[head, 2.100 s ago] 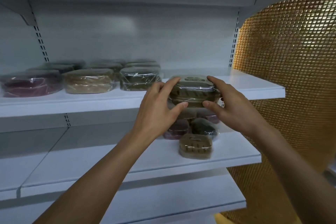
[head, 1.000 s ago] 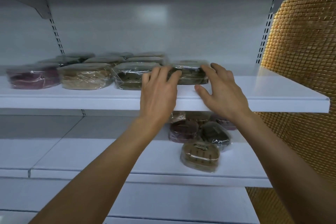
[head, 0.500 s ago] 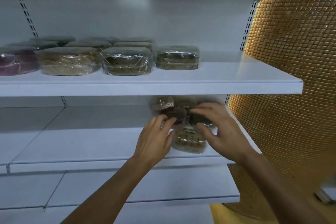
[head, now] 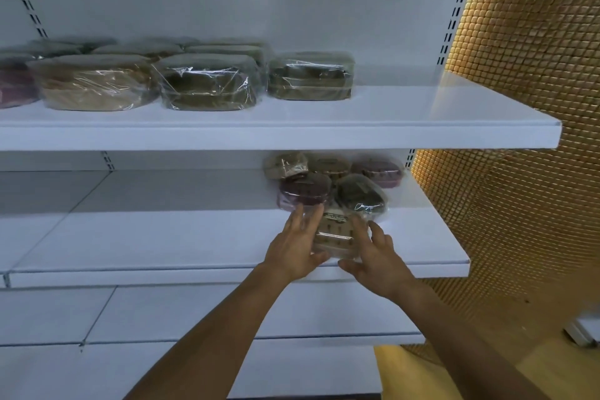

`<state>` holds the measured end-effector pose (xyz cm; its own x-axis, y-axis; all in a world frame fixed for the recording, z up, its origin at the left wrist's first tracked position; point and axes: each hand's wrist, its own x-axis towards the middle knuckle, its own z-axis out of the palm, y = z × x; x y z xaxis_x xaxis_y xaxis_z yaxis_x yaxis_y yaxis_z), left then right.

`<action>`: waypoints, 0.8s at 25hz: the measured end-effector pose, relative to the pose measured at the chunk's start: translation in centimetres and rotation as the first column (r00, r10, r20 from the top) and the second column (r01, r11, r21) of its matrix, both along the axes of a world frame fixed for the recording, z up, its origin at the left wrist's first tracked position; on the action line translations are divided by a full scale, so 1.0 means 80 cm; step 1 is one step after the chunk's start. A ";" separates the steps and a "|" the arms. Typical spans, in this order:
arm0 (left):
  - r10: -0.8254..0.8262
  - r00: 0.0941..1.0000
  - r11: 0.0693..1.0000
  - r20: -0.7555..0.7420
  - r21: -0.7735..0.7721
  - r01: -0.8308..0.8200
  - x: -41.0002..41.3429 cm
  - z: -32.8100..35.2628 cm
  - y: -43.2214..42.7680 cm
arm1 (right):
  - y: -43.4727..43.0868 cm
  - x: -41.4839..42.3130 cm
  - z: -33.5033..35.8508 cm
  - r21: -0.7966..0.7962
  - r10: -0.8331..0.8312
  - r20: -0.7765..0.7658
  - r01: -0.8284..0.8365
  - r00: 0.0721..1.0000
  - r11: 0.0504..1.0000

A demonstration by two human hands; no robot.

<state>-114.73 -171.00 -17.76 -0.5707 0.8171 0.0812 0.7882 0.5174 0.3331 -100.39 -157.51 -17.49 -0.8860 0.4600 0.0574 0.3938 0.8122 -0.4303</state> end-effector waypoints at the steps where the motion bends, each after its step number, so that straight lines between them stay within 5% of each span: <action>1: 0.004 1.000 1.000 0.004 -0.003 -0.004 0.000 -0.004 0.004 | 0.003 -0.003 -0.005 0.021 -0.006 0.001 0.006 1.000 1.000; 12: 0.051 0.998 0.991 -0.039 0.127 -0.046 0.009 -0.030 0.008 | 0.006 -0.016 -0.021 0.206 -0.038 -0.038 0.045 0.999 0.978; 20: 0.061 0.992 0.994 -0.112 0.092 -0.051 0.034 -0.013 -0.040 | -0.014 0.011 -0.013 0.245 0.089 0.016 -0.091 0.996 0.965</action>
